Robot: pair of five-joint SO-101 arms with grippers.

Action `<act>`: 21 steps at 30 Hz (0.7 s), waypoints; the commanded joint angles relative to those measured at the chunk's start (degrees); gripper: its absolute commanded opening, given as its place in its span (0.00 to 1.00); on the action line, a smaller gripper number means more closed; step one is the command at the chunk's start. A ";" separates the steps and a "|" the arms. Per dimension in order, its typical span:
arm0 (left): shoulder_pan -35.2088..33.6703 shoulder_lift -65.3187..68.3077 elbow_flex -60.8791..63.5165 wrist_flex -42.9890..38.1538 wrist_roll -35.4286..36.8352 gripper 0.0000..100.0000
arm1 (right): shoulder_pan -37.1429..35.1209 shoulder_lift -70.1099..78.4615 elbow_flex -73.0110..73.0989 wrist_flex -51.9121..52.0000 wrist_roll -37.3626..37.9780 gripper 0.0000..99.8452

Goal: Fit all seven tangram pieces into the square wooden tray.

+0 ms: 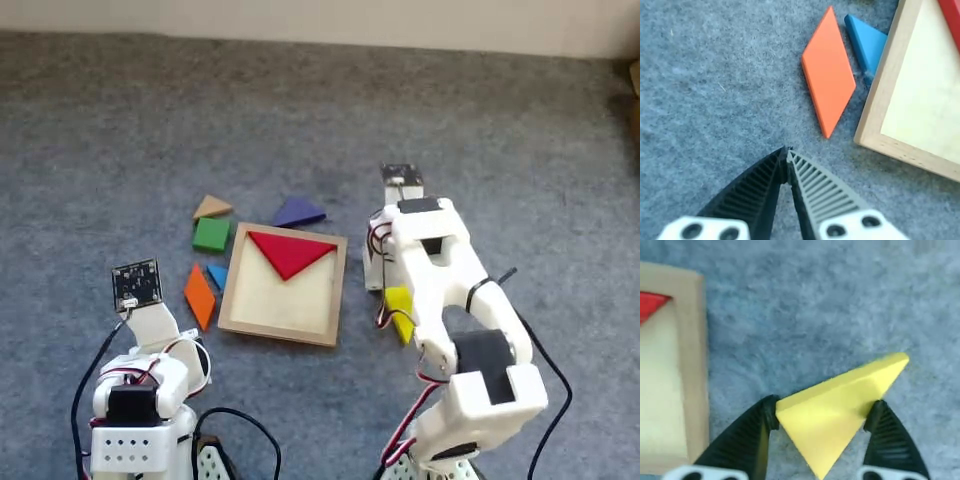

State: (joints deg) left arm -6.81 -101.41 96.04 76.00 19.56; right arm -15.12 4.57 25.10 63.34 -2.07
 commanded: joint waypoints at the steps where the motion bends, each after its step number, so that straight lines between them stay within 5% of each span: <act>1: -0.66 -2.95 1.19 0.35 -0.26 0.01 | -2.59 -9.01 -1.80 -0.92 0.53 0.16; 11: -0.66 -2.95 1.19 0.35 -0.26 0.01 | -5.23 -12.00 1.10 -0.31 0.18 0.17; 17: -0.66 -2.95 1.19 0.35 -0.26 0.01 | -4.00 -11.82 1.54 -0.66 -17.14 0.32; 21: -0.66 -2.95 1.19 0.35 -0.26 0.01 | -4.79 -11.56 1.54 -1.63 -21.71 0.40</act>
State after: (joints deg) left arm -6.81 -101.41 96.04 76.00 19.56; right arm -19.78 -3.96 26.59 63.34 -20.53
